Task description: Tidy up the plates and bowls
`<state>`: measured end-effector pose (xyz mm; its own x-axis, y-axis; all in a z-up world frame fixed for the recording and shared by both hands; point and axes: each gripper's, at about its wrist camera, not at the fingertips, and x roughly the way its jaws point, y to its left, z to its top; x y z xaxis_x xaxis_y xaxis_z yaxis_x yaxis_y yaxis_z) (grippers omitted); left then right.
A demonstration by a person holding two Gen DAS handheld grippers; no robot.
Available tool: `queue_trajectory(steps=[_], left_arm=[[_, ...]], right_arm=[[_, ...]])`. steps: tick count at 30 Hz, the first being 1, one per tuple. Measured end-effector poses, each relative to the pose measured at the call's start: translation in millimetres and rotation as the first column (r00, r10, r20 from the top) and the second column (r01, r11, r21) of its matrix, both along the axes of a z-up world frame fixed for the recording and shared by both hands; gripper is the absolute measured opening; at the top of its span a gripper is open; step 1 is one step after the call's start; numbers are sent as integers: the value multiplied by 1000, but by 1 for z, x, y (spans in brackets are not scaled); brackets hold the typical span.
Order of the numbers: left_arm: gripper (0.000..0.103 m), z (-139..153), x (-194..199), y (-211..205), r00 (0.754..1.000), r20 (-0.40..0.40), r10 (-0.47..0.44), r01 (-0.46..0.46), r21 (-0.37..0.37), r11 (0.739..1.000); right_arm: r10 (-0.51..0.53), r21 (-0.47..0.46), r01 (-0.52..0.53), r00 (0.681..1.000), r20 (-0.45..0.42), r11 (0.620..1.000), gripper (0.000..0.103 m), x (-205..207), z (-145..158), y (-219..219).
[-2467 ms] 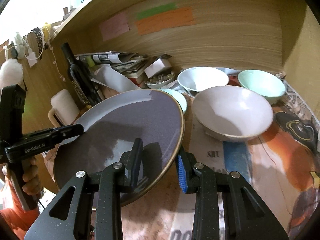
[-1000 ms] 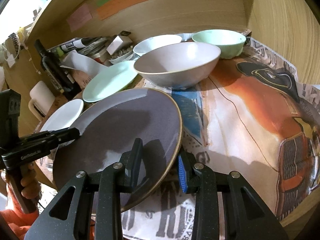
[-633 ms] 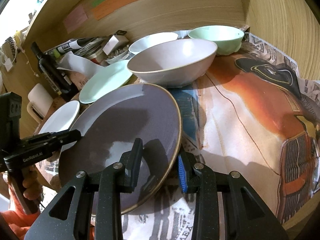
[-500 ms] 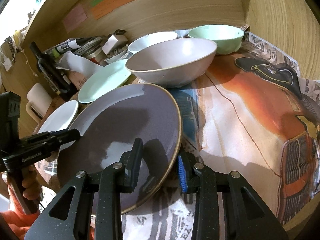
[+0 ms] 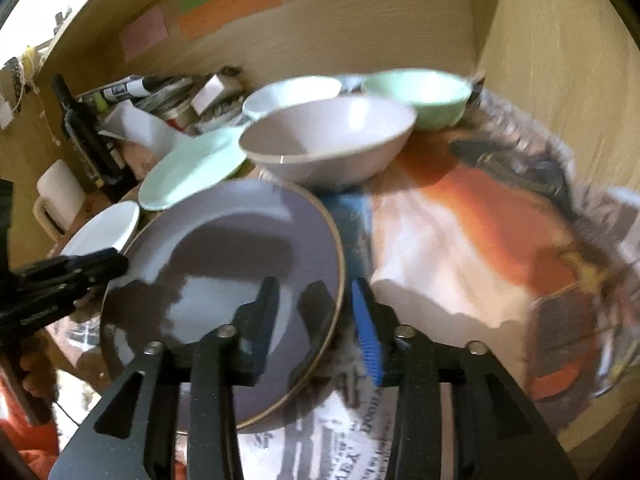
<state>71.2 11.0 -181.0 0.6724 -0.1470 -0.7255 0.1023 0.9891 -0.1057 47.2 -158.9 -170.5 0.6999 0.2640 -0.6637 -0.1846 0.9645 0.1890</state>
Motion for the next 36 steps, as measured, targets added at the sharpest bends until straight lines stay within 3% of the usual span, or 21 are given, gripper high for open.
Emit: queue_trajectory(steps=[4, 7, 9, 17, 24, 31, 36], left_arm=[[52, 22, -14, 6, 995, 97, 16, -17, 12, 1000], [55, 38, -25, 15, 986, 161, 35, -37, 9, 999], [62, 46, -31, 22, 979, 195, 51, -53, 6, 999], [72, 62, -53, 61, 952, 274, 140, -140, -20, 990], [83, 59, -68, 94, 939, 280, 200, -203, -18, 979], [84, 35, -77, 135, 938, 206, 279, -281, -18, 959], [84, 16, -80, 162, 923, 170, 344, -347, -15, 938]], right_arm=[[2, 15, -3, 998, 62, 1000, 46, -6, 19, 1], [16, 31, -19, 994, 105, 999, 54, -10, 31, 9], [32, 33, -37, 990, 137, 999, 57, -13, 39, 18], [142, 42, -152, 974, 177, 987, 60, -7, 50, 61], [242, 54, -252, 959, 151, 966, 60, 7, 47, 98], [317, 39, -321, 944, 88, 946, 60, 29, 37, 133], [361, 9, -361, 932, 18, 932, 60, 45, 24, 159]])
